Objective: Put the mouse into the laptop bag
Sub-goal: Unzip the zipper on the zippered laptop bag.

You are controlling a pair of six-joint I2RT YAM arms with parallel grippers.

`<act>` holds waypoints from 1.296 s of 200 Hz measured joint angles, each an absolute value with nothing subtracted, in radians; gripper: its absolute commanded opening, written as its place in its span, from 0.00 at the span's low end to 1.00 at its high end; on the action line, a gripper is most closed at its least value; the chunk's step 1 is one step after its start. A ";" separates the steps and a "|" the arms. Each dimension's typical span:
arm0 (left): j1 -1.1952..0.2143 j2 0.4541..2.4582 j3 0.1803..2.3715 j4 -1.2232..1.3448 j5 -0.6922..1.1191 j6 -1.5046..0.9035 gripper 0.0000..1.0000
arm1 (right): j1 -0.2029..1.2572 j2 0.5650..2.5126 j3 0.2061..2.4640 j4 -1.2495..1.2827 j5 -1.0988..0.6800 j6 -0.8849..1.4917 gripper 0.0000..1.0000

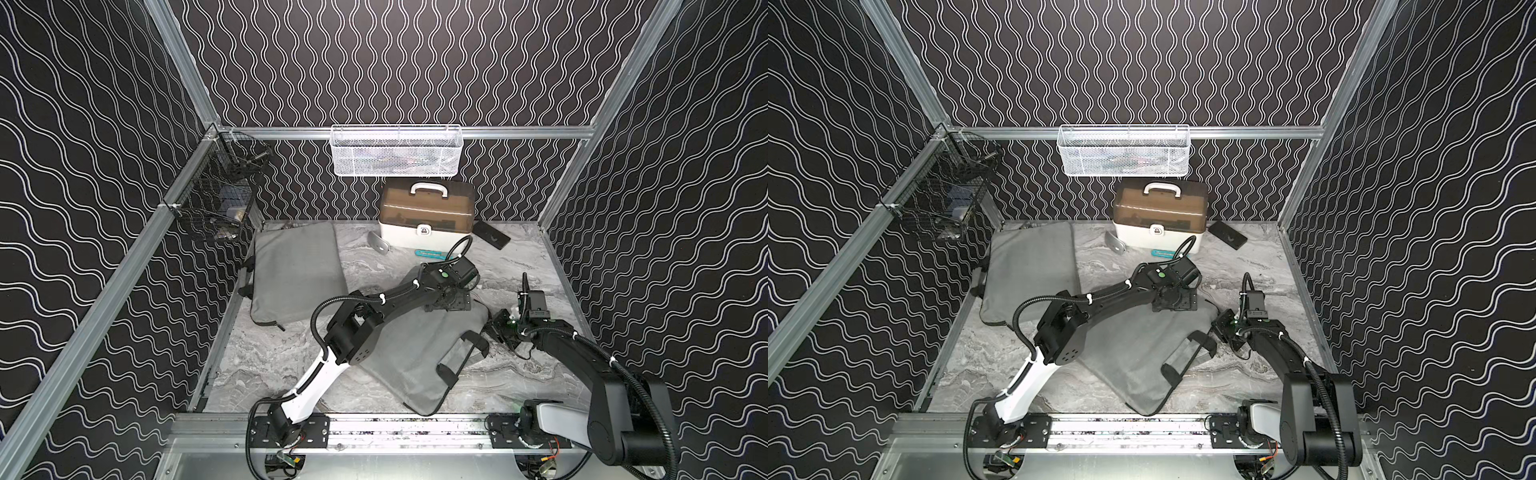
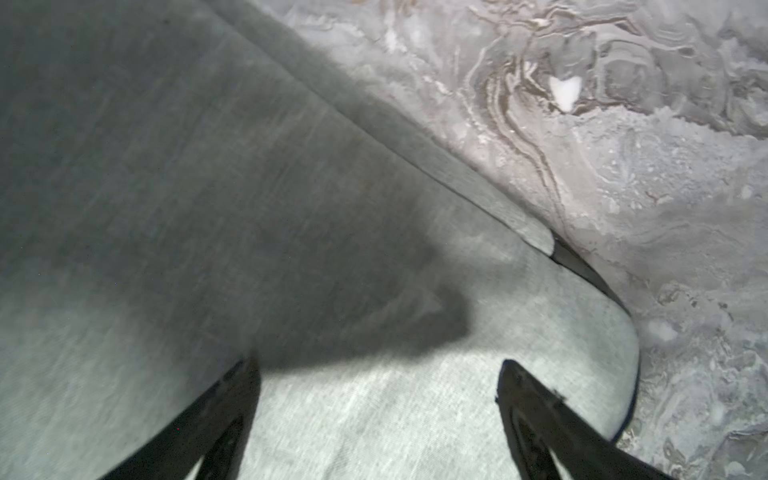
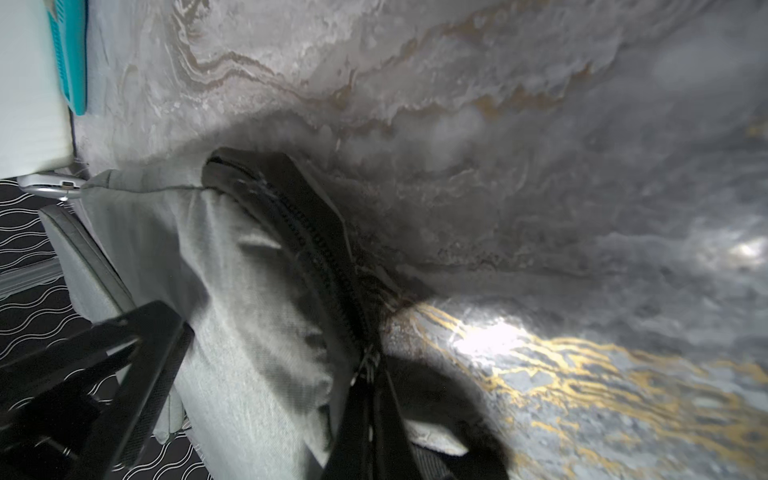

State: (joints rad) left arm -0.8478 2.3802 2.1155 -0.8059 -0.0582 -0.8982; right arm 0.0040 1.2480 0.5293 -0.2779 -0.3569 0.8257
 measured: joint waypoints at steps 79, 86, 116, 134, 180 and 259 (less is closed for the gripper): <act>-0.831 2.435 2.189 -0.803 0.036 -0.959 0.97 | 0.057 1.221 0.511 -0.214 -0.363 0.830 0.00; -0.833 2.441 2.199 -0.802 0.038 -0.964 0.99 | 0.064 1.222 0.511 -0.211 -0.360 0.830 0.00; -0.848 2.464 2.226 -0.792 0.036 -0.965 0.99 | 0.081 1.240 0.512 -0.196 -0.348 0.834 0.00; -0.853 2.478 2.233 -0.784 0.037 -0.965 0.99 | 0.084 1.242 0.511 -0.190 -0.347 0.834 0.00; -0.864 2.519 2.265 -0.688 0.075 -0.957 0.99 | 0.088 1.226 0.511 -0.187 -0.323 0.834 0.00; -0.871 2.352 1.988 -0.464 0.149 -0.941 0.98 | 0.061 1.236 0.496 -0.182 -0.357 0.838 0.00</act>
